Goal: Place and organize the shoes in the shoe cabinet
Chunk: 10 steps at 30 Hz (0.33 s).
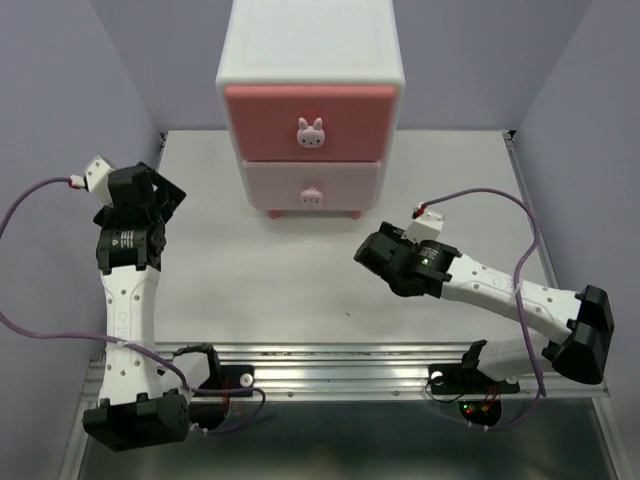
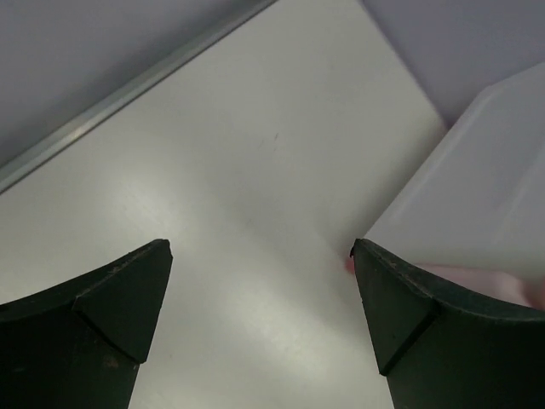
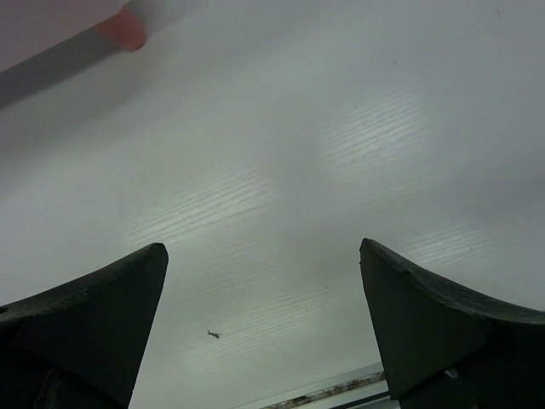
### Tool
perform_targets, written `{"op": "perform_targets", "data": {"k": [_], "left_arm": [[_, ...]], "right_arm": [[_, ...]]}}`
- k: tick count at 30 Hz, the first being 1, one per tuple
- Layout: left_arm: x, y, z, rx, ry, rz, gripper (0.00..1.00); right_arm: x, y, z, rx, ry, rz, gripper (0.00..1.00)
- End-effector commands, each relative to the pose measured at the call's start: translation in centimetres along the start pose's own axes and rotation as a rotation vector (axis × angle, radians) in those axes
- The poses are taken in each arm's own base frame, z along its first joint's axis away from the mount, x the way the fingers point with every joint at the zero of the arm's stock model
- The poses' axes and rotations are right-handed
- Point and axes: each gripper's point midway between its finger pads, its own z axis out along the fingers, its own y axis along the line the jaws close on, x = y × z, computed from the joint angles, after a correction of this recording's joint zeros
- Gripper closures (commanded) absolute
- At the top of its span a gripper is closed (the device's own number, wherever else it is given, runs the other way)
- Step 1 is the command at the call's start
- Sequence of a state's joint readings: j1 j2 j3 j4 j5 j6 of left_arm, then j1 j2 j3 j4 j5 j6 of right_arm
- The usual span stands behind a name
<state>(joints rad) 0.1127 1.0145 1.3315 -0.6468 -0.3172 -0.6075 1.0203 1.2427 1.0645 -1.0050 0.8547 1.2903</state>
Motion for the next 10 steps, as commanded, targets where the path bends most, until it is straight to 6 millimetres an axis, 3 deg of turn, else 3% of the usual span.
{"op": "perform_targets", "data": {"k": [1, 5, 10], "left_arm": [[4.5, 2.9, 1.0, -0.034, 0.087, -0.037, 0.01], [7.9, 4.4, 1.9, -0.059, 0.175, -0.007, 0.01], [8.4, 5.2, 2.2, -0.076, 0.166, 0.008, 0.01]], "right_arm": [[-2.4, 1.1, -0.1, 0.062, -0.07, -0.094, 0.0], [-2.5, 3.1, 0.2, 0.064, -0.067, -0.087, 0.0], [-3.4, 3.9, 0.0, 0.009, -0.108, 0.0, 0.0]]}}
